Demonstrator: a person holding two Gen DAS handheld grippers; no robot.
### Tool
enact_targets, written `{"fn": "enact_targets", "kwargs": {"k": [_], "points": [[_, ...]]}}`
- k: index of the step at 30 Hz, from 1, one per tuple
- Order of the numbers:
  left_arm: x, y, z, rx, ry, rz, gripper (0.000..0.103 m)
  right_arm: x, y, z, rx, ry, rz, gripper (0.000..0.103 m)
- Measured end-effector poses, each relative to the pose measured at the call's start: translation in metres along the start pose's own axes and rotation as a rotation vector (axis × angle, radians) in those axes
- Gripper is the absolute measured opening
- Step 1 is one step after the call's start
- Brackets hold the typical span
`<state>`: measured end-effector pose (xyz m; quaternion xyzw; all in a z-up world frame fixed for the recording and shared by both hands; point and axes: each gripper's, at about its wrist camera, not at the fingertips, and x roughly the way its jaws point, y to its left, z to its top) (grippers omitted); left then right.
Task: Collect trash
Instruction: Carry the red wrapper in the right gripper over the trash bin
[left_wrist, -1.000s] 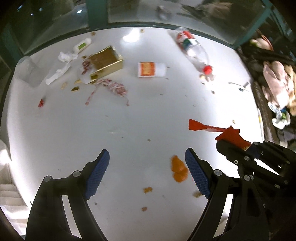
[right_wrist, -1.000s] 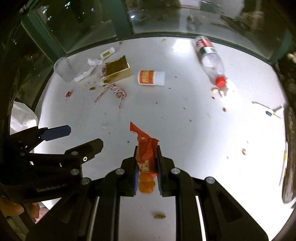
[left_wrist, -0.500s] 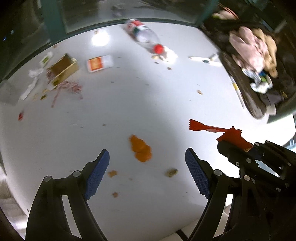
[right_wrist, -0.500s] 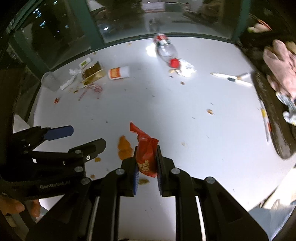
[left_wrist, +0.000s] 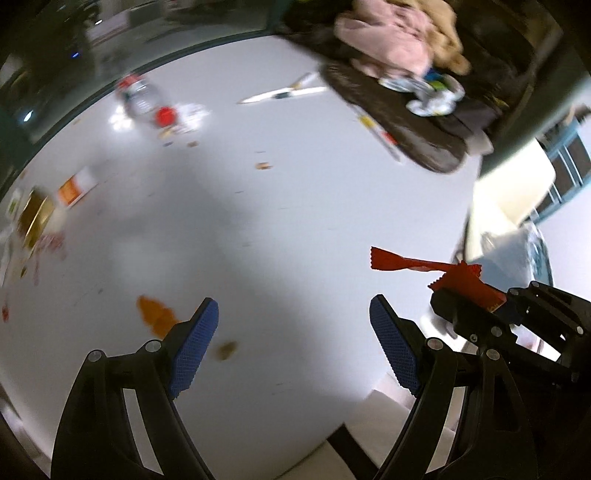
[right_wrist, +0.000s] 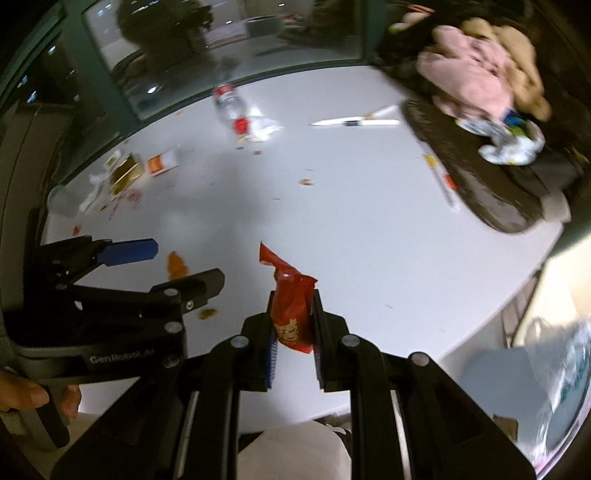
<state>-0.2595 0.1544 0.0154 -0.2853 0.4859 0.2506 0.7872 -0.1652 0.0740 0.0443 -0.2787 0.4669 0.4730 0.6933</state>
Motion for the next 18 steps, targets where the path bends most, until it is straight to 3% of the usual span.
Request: {"fn": "enact_targets", "kwargs": {"k": [10,18], "points": [[0.022,-0.121,0.005,0.224,0.049,-0.076,0.081,-0.040,-0.095,-0.052,0.238,-0.028,-0.100,0.017],[0.033,-0.202,0.001,0.349,0.078,-0.113,0.081,-0.069,-0.154,-0.089,0.374,-0.057,-0.146,0.017]]}}
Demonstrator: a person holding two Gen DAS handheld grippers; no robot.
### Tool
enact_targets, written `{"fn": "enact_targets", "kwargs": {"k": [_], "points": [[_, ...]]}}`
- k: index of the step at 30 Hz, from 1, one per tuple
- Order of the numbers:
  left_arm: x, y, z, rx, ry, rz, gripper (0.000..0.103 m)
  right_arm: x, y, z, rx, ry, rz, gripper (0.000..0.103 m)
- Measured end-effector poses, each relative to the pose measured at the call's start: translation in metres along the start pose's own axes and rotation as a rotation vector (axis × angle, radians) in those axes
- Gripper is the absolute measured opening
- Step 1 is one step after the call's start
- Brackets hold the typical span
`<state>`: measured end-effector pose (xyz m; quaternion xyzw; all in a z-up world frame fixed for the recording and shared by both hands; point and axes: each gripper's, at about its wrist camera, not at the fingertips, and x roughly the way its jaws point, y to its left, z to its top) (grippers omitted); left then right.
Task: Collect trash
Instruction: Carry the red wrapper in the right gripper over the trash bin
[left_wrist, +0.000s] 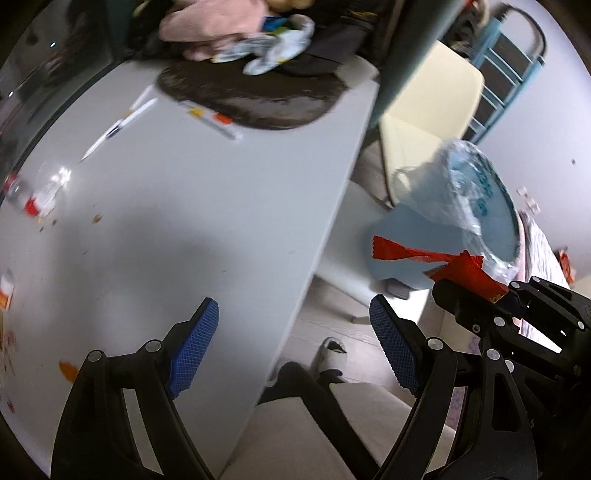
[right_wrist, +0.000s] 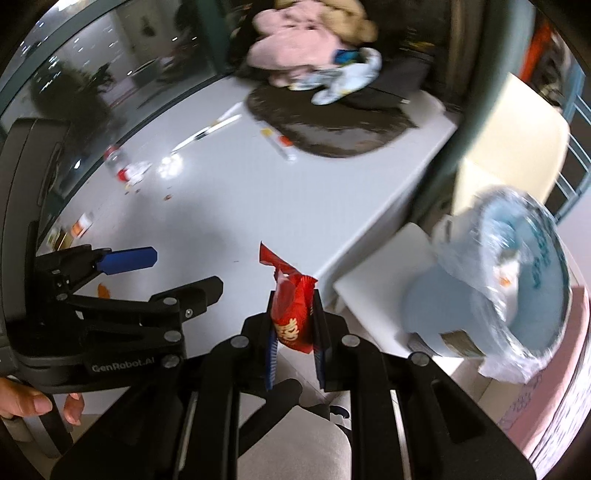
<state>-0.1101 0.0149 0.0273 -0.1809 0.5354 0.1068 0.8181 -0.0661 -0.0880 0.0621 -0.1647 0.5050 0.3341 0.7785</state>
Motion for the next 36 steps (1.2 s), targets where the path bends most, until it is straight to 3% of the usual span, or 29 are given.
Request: {"fn": "enact_targets", "kwargs": {"k": [21,29,36], "points": [[0.048,-0.194,0.063,0.291,0.006,-0.085,0.081,-0.047,-0.178,-0.024,0.275,-0.095,-0.119,0.017],[0.087,-0.247,0.079,0.323,0.054,-0.101,0.081,-0.039,-0.240,-0.027,0.308,-0.055,-0.149,0.017],[0.117,-0.271,0.097,0.303,0.083,-0.091,0.081,-0.023,-0.278,-0.019,0.305,-0.018,-0.134,0.017]]}}
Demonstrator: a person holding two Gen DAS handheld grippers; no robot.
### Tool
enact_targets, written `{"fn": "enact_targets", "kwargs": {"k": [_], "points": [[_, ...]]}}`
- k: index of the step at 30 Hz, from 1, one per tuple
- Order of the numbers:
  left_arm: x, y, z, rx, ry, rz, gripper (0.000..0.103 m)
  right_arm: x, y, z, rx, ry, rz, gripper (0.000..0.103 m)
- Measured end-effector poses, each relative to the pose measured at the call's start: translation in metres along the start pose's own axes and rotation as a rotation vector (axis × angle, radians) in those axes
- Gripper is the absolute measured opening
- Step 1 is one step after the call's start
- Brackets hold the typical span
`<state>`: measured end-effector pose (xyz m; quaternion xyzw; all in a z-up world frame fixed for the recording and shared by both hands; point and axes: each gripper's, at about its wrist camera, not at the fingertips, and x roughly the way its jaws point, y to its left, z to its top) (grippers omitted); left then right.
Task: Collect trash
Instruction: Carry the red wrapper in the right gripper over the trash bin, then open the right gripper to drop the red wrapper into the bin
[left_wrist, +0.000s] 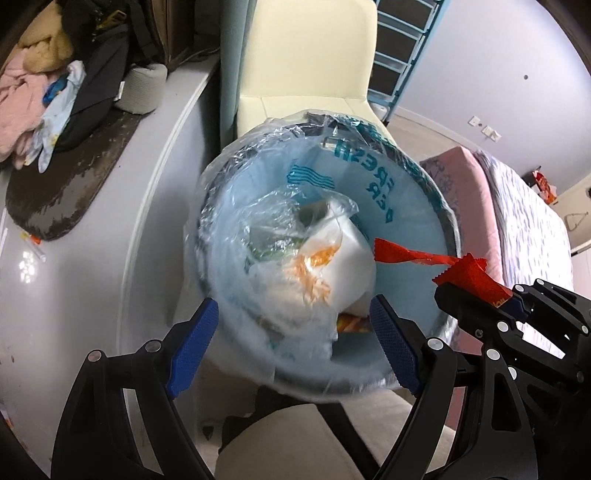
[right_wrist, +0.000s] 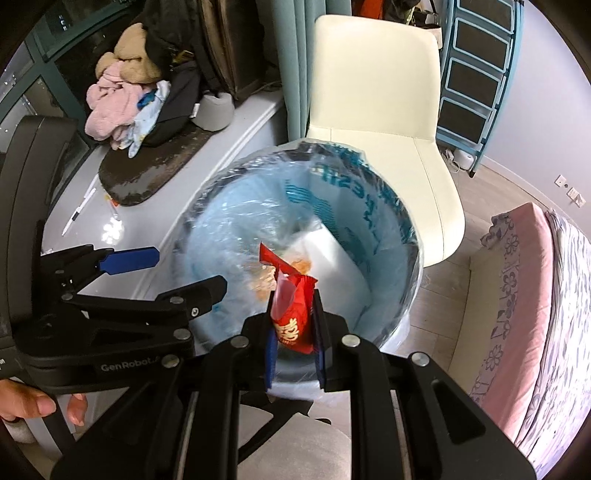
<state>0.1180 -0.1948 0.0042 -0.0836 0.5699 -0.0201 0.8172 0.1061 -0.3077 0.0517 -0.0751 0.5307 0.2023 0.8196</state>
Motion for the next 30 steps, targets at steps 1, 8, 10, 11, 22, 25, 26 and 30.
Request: {"fn": "enact_targets", "kwargs": {"k": [1,8,10,11,22,25,26,30], "points": [[0.004,-0.001,0.004,-0.004,0.003,0.006,0.081,0.003,-0.003,0.003,-0.002,0.006,0.005,0.017],[0.015,0.008,0.016,-0.041,0.022,0.032,0.081,0.019,-0.015,0.017,0.016,0.034,0.012,0.029],[0.016,0.013,0.016,-0.060,0.030,0.041,0.081,0.022,-0.016,0.021,0.025,0.035,0.003,0.042],[0.017,0.016,0.017,-0.064,0.034,0.048,0.081,0.022,-0.015,0.023,0.024,0.034,0.001,0.046],[0.014,0.025,0.014,-0.025,0.050,0.128,0.081,0.022,-0.001,0.029,-0.012,0.022,-0.001,0.046],[0.013,0.028,0.013,-0.051,0.053,0.109,0.081,0.020,0.000,0.030,-0.010,0.014,-0.004,0.046],[0.013,0.029,0.013,-0.058,0.055,0.106,0.081,0.020,0.000,0.029,-0.011,0.014,-0.003,0.046],[0.012,0.030,0.010,-0.060,0.057,0.104,0.086,0.018,0.002,0.029,-0.010,0.014,-0.008,0.046]]}}
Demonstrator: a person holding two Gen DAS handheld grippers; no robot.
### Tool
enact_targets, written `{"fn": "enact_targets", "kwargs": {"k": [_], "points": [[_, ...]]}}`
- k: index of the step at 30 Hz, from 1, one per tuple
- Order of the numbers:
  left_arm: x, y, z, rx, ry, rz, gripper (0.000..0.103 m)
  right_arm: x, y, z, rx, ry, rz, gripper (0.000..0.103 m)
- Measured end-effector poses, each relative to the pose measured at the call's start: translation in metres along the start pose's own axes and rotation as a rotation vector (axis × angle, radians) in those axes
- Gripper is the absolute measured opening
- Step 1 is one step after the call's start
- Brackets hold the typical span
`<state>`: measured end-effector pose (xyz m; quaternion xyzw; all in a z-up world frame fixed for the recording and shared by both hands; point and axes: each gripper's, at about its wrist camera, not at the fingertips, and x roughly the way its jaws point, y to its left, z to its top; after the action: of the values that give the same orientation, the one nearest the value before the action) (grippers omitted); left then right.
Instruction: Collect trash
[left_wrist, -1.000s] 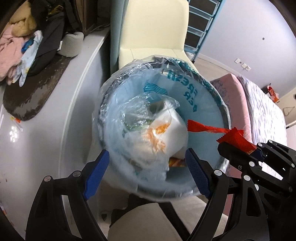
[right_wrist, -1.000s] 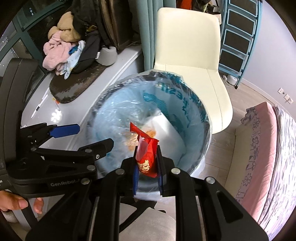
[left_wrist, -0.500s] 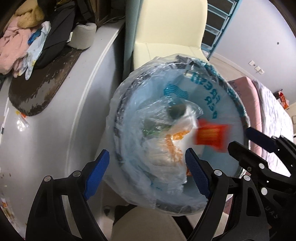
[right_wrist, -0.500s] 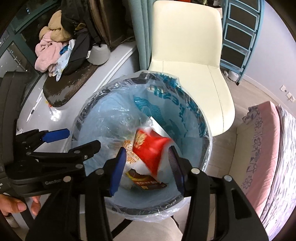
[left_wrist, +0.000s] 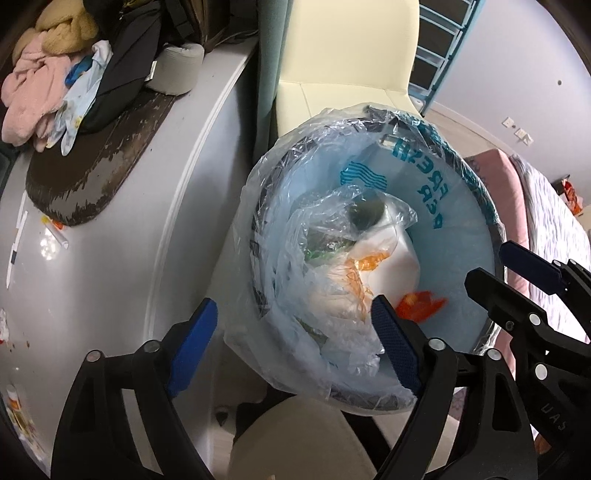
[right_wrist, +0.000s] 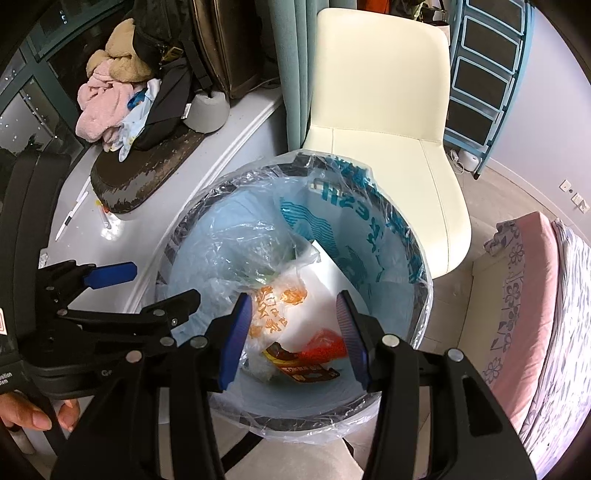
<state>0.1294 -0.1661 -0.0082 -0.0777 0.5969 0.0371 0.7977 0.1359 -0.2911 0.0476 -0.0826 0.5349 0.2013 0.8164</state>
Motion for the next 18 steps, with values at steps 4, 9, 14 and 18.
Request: {"fn": "enact_targets", "kwargs": {"k": [4,9,14,18], "points": [[-0.0015,-0.0018,-0.0035,0.006,0.001,-0.003,0.089,-0.0014,0.0005,-0.0007,0.004,-0.003,-0.003,0.046],[-0.0008,-0.0016,-0.0069,0.001,0.010,-0.003,0.090,-0.0026,0.0011,-0.0042,0.008,-0.003,-0.005,0.046],[-0.0013,-0.0036,-0.0101,0.009,0.014,-0.008,0.091,-0.0045,-0.0005,-0.0048,0.018,-0.010,-0.014,0.046],[-0.0033,-0.0062,-0.0106,0.021,0.004,-0.009,0.092,-0.0066,-0.0033,-0.0049,0.035,-0.016,-0.015,0.046]]}}
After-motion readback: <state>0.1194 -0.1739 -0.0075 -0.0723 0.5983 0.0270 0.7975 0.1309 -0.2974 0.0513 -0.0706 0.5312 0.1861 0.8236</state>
